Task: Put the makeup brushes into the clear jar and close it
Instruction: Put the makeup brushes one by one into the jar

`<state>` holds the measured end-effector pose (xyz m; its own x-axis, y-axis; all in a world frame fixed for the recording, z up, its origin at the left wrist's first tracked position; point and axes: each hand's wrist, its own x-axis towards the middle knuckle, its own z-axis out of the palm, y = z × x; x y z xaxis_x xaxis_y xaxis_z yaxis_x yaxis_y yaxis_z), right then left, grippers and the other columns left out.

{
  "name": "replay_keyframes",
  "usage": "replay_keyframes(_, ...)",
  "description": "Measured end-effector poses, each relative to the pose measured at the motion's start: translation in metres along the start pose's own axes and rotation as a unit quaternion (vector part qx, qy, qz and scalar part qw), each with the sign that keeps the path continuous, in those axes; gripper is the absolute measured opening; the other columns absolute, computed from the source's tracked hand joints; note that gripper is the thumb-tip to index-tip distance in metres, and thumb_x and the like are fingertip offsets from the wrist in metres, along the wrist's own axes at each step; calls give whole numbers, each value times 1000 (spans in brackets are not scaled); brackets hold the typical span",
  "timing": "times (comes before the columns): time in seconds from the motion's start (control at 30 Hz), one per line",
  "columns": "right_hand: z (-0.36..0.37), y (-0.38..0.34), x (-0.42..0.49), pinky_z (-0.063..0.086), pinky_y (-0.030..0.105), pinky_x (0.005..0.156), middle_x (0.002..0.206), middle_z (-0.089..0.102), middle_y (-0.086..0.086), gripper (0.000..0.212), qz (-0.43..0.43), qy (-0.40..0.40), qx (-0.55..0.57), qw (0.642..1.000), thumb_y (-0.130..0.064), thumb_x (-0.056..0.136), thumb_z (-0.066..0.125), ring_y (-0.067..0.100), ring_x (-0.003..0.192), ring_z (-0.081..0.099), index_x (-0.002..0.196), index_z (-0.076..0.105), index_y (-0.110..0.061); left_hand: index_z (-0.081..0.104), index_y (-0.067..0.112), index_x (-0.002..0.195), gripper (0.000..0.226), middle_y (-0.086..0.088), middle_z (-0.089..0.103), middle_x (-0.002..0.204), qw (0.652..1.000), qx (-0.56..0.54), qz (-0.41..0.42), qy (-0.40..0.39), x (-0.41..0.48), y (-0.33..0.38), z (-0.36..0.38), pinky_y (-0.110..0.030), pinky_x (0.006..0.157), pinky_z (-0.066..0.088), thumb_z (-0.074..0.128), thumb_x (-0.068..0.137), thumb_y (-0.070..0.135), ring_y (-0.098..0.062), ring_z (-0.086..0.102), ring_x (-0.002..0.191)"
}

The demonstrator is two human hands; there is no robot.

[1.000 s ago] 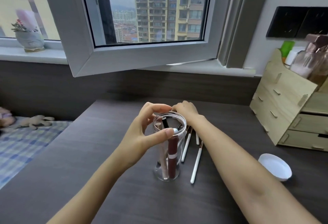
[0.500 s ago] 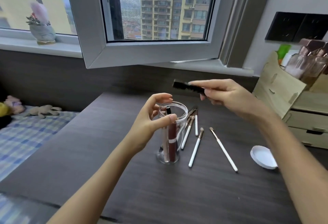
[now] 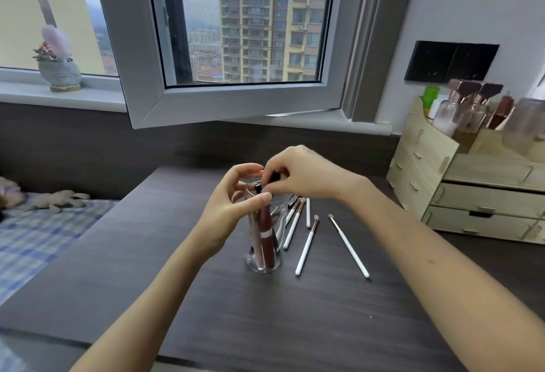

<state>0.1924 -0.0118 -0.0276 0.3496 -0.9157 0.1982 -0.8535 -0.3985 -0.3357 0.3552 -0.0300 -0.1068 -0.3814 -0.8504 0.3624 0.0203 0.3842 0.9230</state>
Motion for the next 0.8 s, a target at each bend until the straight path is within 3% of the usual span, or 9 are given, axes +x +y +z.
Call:
replay_keyframes(0.07, -1, 8, -1, 35, 15, 53, 61, 52, -10, 23, -1, 1, 68, 998, -35, 88, 60, 4, 53, 44, 85, 74, -17, 61, 35, 109, 49, 10, 65, 113, 1000, 5, 4, 2, 1, 1, -1, -48, 103, 46, 74, 63, 43, -22, 59, 104)
replay_keyframes(0.13, -4, 25, 3, 33, 12, 49, 58, 52, -4, 29, 28, 86, 157, 984, -31, 93, 53, 2, 46, 41, 85, 74, -12, 63, 42, 105, 45, 14, 66, 111, 1000, 7, 5, 4, 2, 1, -2, -48, 104, 46, 74, 61, 43, -20, 59, 104)
replay_keyframes(0.2, 5, 54, 12, 40, 19, 57, 62, 60, 1, 29, 83, 179, 123, 973, -25, 93, 53, 2, 49, 48, 82, 74, -8, 63, 46, 101, 42, 15, 66, 112, 1000, 12, 7, 4, 3, 1, -3, -48, 105, 45, 74, 60, 44, -23, 59, 107)
replay_keyframes(0.23, 14, 69, 18, 44, 26, 64, 71, 67, 5, 27, 113, 187, 59, 974, -22, 91, 54, 6, 59, 57, 83, 74, -6, 63, 47, 100, 42, 14, 67, 113, 1000, 12, 8, 3, 3, 1, -3, -49, 105, 45, 74, 60, 44, -25, 59, 109)
replay_keyframes(0.3, 37, 100, 28, 49, 34, 81, 96, 73, 9, 21, 138, 123, -68, 980, -15, 88, 54, 24, 90, 64, 91, 74, -9, 63, 48, 100, 42, 12, 67, 114, 1000, 14, 11, -2, 4, 1, -4, -49, 104, 46, 74, 60, 45, -27, 59, 110)
replay_keyframes(0.37, 58, 123, 36, 47, 37, 87, 109, 70, 6, 21, 115, 41, -171, 978, -12, 88, 54, 29, 105, 57, 100, 71, -14, 63, 48, 100, 42, 13, 67, 115, 1000, 16, 13, -10, 5, 0, -5, -48, 103, 47, 74, 59, 45, -24, 60, 110)
replay_keyframes(0.53, 81, 145, 52, 35, 37, 81, 113, 63, 5, 32, -7, -8, -362, 932, 2, 87, 43, 29, 110, 49, 111, 57, -14, 61, 50, 99, 40, 19, 65, 115, 999, 22, 20, -22, 6, -5, -5, -42, 103, 46, 71, 61, 47, -11, 60, 112)
replay_keyframes(0.8, 91, 159, 74, 35, 32, 85, 113, 67, 1, 28, -11, -44, -395, 917, -3, 89, 45, 25, 110, 54, 112, 55, -16, 60, 49, 100, 38, 23, 64, 111, 999, 22, 29, -29, 8, -10, -6, -33, 99, 47, 70, 63, 46, -6, 61, 110)
